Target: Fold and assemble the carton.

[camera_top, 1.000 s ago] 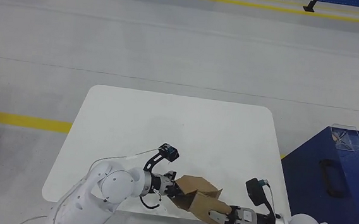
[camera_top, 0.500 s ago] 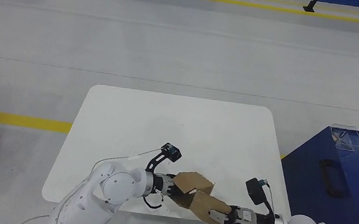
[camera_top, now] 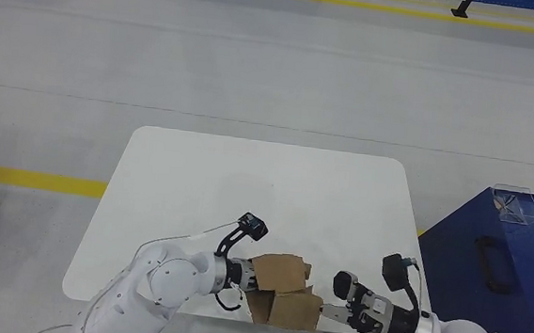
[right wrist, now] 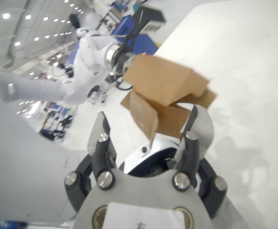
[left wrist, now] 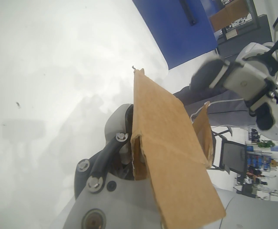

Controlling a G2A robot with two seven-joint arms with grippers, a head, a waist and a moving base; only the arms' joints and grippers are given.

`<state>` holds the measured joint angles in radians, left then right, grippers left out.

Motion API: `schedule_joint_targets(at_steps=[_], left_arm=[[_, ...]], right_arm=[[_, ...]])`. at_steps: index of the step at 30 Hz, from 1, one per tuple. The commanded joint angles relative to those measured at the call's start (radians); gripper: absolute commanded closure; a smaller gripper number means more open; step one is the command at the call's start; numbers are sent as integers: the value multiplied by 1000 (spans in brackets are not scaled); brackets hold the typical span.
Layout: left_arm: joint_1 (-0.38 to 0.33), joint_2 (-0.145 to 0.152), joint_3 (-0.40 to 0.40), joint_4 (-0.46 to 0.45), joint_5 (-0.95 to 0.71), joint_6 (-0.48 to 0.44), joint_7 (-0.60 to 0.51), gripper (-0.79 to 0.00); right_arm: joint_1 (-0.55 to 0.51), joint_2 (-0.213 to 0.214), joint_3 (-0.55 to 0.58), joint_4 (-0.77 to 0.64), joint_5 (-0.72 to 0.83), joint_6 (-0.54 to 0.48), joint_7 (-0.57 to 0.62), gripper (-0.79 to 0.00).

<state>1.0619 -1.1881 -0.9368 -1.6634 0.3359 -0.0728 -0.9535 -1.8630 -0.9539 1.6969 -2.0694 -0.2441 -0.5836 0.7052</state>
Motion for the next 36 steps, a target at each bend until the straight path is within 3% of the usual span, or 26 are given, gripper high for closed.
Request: schedule_joint_targets(at_steps=[1, 5, 7, 15, 19, 23, 28, 36], left_arm=[[-35, -11, 7, 72, -237, 44, -45, 0], [-107, -42, 40, 222, -477, 127, -99, 0], [-148, -66, 79, 301, -686, 189, -247, 0], [-148, -66, 79, 301, -686, 189, -247, 0], [-127, -78, 76, 310, -853, 272, -237, 0], [-157, -104, 93, 406, -1029, 374, -223, 0], [-205, -140, 131, 528, -1189, 445, -247, 0], [-256, -164, 193, 575, -1098, 358, -222, 0]], right_arm=[[-56, -3, 60, -10, -75, 14, -106, -785], [-163, -15, 135, -48, -158, 59, -263, -785], [-195, -15, 128, -74, -231, 29, -239, -785], [-198, -15, 120, -81, -250, 27, -234, -785], [-181, -16, 118, -73, -286, 79, -232, -785], [-159, -19, 115, -56, -273, 151, -252, -785], [-125, -18, 124, -27, -238, 142, -226, -785], [-56, -26, 83, 25, -168, 215, -266, -785]])
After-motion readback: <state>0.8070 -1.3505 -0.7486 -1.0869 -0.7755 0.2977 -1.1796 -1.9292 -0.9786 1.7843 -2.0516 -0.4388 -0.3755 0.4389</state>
